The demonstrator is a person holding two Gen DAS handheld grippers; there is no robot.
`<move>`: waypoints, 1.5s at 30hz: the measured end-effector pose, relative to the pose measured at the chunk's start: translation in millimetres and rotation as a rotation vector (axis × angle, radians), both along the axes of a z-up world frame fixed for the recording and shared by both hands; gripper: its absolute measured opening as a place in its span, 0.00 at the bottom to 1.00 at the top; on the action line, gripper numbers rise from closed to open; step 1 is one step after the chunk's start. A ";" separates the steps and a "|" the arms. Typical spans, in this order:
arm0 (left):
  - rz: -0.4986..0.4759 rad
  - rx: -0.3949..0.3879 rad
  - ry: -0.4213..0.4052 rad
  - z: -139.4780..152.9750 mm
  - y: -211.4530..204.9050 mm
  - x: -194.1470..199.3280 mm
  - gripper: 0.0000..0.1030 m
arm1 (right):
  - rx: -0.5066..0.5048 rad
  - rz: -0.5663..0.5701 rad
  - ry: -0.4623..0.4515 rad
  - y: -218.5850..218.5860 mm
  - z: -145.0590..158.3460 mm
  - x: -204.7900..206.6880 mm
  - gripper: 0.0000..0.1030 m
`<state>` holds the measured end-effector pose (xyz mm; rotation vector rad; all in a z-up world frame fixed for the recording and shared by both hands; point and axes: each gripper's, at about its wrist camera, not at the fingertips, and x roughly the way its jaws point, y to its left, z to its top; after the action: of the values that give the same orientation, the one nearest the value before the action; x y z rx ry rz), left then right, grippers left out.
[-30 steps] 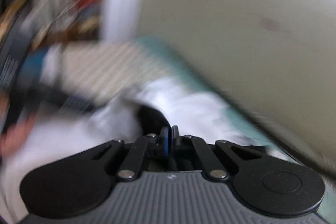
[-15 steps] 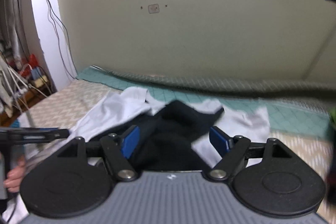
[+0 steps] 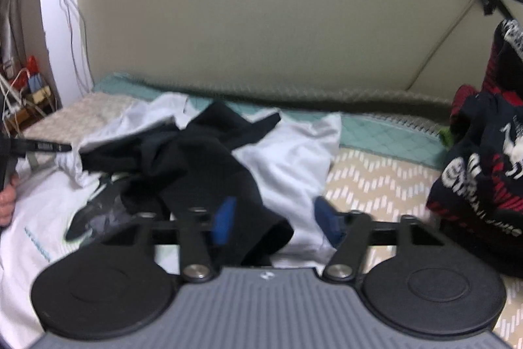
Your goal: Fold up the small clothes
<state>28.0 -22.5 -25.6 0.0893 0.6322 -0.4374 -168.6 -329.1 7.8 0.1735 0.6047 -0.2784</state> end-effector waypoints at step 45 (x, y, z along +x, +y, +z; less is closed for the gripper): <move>-0.457 -0.223 0.073 18.5 -39.9 -23.0 0.27 | 0.323 0.204 -0.041 49.4 15.9 100.1 0.44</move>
<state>5.0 -62.5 -7.2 0.0046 0.6304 -0.9535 -68.5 -279.7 23.8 0.4248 0.6187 0.0226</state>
